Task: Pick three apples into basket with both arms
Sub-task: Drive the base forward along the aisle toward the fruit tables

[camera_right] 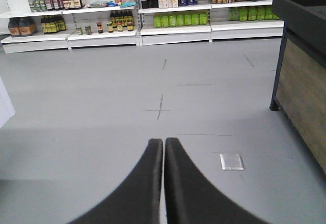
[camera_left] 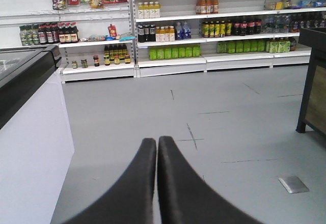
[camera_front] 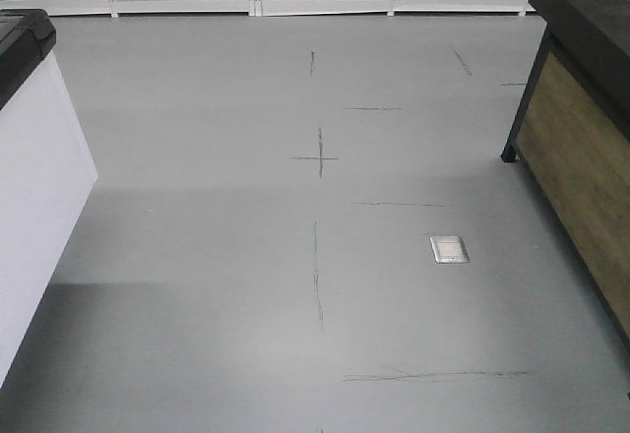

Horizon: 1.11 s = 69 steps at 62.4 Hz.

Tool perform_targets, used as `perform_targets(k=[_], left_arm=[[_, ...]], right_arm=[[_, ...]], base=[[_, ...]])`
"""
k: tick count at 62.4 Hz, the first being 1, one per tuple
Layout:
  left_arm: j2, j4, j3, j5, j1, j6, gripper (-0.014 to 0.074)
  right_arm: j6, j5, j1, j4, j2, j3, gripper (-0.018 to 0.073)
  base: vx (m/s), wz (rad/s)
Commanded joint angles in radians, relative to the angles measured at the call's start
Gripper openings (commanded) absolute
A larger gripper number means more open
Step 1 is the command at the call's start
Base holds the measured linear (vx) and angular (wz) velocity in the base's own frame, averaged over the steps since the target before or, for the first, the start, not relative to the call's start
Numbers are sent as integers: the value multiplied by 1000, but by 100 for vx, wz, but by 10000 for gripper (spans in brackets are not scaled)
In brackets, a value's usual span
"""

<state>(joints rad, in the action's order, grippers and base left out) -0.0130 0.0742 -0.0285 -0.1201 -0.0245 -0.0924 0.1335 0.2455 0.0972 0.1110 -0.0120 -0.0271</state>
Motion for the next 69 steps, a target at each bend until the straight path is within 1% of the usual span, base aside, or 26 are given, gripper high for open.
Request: perform_targets(k=[1,69], left_arm=[[-12,10,25,72,3,-2,-6],[-12,10,25,72,3,-2,-6]], right_arm=[[-9,-73,1,13,-12,-14,-5],[-9,-73,1,13,-12,-14,-5]], base=[[0,0],[0,0]])
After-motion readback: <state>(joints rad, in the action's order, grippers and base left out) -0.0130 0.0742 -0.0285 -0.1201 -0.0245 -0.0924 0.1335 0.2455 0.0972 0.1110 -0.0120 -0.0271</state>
